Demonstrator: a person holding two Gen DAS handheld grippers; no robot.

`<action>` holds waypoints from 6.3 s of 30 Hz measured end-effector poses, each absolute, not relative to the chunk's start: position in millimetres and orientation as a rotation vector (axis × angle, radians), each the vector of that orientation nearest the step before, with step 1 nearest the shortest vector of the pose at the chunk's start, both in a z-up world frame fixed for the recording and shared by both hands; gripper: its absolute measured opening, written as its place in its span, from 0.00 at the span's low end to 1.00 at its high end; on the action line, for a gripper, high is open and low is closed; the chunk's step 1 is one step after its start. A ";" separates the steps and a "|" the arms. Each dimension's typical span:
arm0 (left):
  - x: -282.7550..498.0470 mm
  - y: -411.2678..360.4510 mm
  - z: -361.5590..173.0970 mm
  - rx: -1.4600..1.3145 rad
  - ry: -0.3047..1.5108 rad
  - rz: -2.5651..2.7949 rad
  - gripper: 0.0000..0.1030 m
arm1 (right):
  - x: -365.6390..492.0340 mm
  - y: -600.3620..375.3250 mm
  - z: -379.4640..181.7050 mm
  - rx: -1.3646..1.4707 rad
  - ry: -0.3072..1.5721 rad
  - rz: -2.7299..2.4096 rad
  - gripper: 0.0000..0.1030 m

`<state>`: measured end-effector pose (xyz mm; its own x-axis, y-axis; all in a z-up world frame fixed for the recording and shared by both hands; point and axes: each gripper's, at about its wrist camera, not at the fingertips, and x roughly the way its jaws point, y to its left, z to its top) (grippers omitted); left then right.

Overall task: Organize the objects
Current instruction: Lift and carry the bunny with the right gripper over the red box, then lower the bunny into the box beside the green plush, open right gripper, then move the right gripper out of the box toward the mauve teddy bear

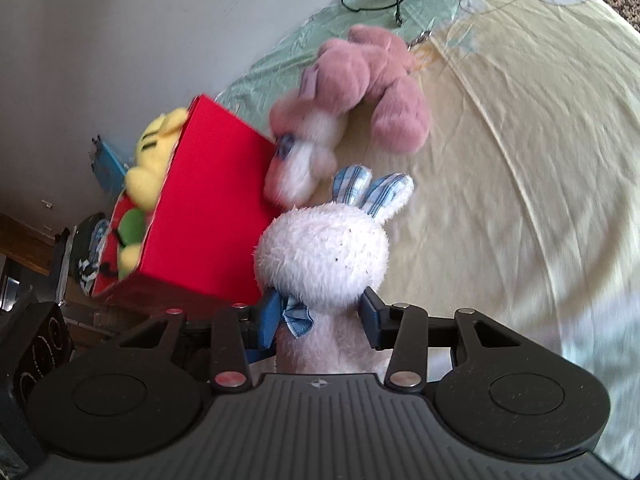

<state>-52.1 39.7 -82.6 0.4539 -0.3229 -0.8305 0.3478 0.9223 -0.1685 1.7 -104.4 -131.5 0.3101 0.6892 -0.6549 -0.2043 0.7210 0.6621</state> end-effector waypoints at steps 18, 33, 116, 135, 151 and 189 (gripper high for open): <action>-110.7 50.7 -20.5 0.027 0.878 -0.370 0.66 | -41.2 -98.3 -75.5 0.474 0.997 0.750 0.44; -111.7 84.1 49.0 0.023 0.702 -0.305 0.66 | -36.0 -68.3 -8.1 0.439 0.760 0.846 0.44; 6.5 279.0 -39.1 0.007 1.024 -0.151 0.83 | 27.4 127.8 -72.2 0.445 0.989 0.609 0.30; -21.8 264.8 -11.4 0.074 0.943 -0.123 0.85 | -2.5 106.7 -50.7 0.461 0.902 0.580 0.31; -69.2 242.4 16.3 0.107 0.832 -0.251 0.88 | -51.7 74.5 -27.7 0.484 0.789 0.550 0.31; 5.1 25.7 -41.0 0.014 0.922 -0.314 0.85 | 107.0 -143.5 -86.7 0.564 0.923 0.519 0.37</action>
